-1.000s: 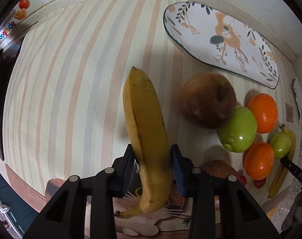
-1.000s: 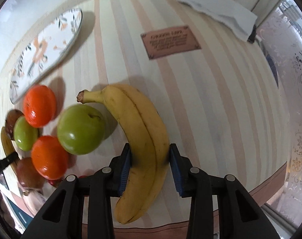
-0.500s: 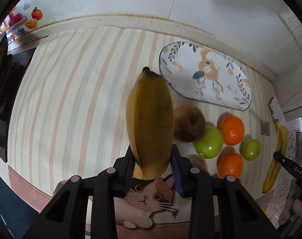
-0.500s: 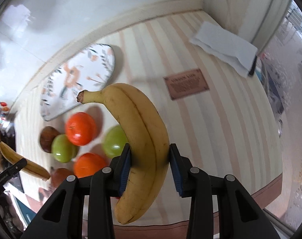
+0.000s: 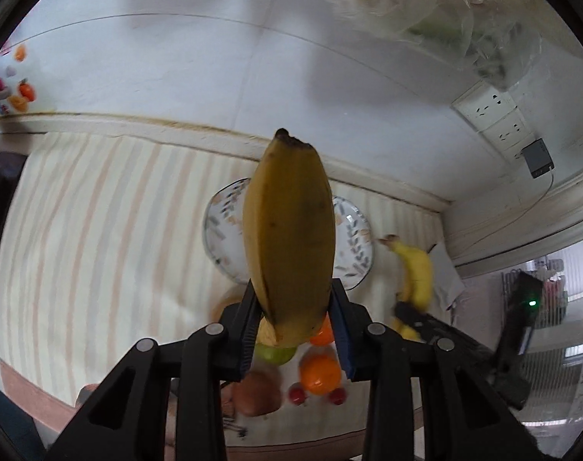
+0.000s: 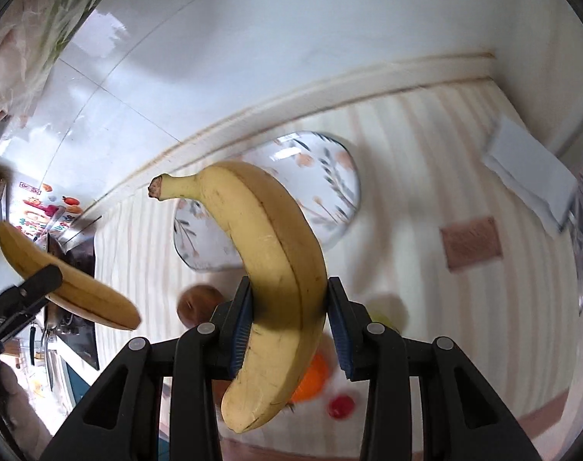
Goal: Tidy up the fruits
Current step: 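Lift both bananas and carry them toward the oval floral plate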
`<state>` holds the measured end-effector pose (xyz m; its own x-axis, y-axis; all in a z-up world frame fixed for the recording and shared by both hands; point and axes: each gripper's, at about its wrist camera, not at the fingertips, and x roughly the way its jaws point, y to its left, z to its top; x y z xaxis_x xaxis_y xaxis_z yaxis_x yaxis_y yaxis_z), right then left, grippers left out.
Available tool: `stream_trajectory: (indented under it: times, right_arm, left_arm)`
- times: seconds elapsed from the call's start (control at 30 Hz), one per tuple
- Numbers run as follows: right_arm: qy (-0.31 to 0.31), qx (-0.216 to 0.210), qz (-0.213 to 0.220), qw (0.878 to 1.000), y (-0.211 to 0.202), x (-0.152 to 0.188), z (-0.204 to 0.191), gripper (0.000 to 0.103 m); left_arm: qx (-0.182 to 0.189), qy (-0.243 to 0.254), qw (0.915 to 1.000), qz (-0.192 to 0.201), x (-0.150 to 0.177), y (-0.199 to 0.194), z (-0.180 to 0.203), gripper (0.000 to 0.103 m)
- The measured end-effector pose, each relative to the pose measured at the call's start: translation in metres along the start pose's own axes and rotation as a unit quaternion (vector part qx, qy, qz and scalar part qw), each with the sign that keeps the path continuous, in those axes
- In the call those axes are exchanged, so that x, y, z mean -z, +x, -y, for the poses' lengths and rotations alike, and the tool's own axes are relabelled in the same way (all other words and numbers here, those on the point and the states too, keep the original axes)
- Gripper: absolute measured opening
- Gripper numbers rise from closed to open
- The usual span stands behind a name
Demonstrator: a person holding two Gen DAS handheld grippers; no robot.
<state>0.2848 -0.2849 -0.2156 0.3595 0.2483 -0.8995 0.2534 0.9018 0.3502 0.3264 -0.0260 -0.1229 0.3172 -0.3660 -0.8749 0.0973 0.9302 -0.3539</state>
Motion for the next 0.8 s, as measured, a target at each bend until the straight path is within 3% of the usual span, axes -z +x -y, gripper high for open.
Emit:
stream_trajectory:
  times: [0.23,0.53,0.8]
  right_arm:
    - [0.005,-0.004,-0.026,1.000,0.046,-0.049,-0.016,0.039]
    - [0.023,0.027,-0.072,0.997,0.109,-0.074,0.000,0.039]
    - [0.017,0.056,-0.094,0.994,0.144,-0.089,0.000,0.039]
  left_arm:
    - [0.030,-0.039,0.9954,-0.082,-0.054,0.067,0.004,0.031]
    - [0.032,-0.098,0.9800,-0.170,-0.071,0.160,-0.012,0.031]
    - [0.016,-0.121,0.9728,-0.197,-0.089,0.205,-0.016,0.031]
